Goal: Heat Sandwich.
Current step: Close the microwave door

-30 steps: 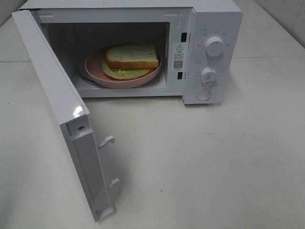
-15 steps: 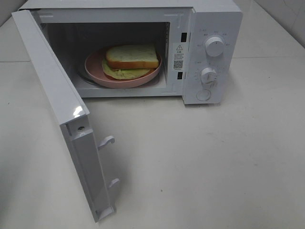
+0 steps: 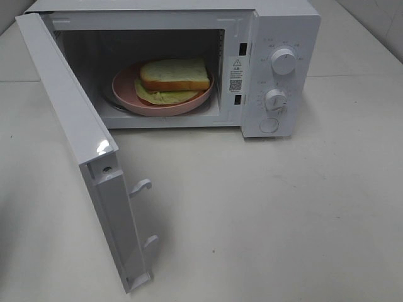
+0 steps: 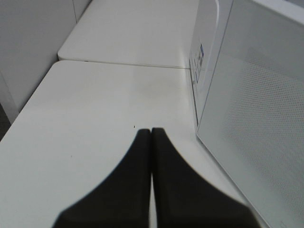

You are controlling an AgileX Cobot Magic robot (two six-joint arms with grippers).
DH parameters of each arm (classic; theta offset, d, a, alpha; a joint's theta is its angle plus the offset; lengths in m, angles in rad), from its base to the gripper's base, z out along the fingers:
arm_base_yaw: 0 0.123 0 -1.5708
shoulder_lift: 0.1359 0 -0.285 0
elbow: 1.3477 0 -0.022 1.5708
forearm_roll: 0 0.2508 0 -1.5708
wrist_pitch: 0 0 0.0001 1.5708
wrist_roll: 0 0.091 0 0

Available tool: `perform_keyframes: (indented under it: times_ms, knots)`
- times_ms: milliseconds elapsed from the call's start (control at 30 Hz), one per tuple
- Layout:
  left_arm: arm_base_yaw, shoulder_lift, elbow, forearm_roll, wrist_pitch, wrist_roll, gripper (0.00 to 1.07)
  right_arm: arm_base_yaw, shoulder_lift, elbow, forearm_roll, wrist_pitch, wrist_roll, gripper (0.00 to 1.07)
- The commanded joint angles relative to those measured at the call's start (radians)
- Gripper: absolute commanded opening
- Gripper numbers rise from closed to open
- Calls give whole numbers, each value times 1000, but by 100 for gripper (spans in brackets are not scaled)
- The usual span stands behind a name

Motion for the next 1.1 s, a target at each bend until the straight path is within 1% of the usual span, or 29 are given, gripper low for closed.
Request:
perform_keyframes:
  times_ms: [33,67,100,167,200,233,267,333,367,400,467,500,600,667,733,800,967,1000,1100]
  knots:
    - [5,55,3,21,-130,-4,0,-9,-29,-1,-3,-9,1,71]
    - [5,78,3,28,-174,-4,0,-9,-29,-1,-3,-9,1,71]
    - [5,137,3,56,-258,-7,0,-9,-29,-1,-3,-9,1,71]
    - [3,195,3,92,-321,-15,0,-9,-29,-1,-3,-9,1,71]
    - [3,195,3,92,-321,-15,0,-9,-29,-1,-3,-9,1,71]
    - [-1,244,1,137,-358,-52,0,-9,-29,-1,-3,-9,1,71]
    - [-7,267,0,160,-373,-73,0,-9,-29,-1,-3,-9,1,71]
    - [-23,308,0,196,-402,-97,0,-9,-29,-1,-3,-9,1,71]
    - [-23,308,0,196,-402,-97,0,-9,-29,-1,-3,-9,1,71]
    - [-44,347,0,225,-432,-99,0,-9,-29,-1,-3,-9,1,71]
    - [-69,389,-2,246,-460,-98,0,-9,-29,-1,-3,-9,1,71]
    - [-69,389,-2,246,-460,-98,0,-9,-29,-1,-3,-9,1,71]
    - [-122,471,-27,265,-493,-98,0,-9,-29,-1,-3,-9,1,71]
    - [-133,489,-36,270,-503,-98,0,-9,-29,-1,-3,-9,1,71]
    - [-172,555,-59,292,-538,-98,0,-9,-29,-1,-3,-9,1,71]
    - [-185,575,-65,293,-549,-98,0,-9,-29,-1,-3,-9,1,71]
    - [-266,687,-73,293,-651,-98,0,-9,-29,-1,-3,-9,1,71]
    - [-266,687,-73,293,-651,-98,0,-9,-29,-1,-3,-9,1,71]
    - [-304,731,-91,293,-670,-98,0,-9,-29,-1,-3,-9,1,71]
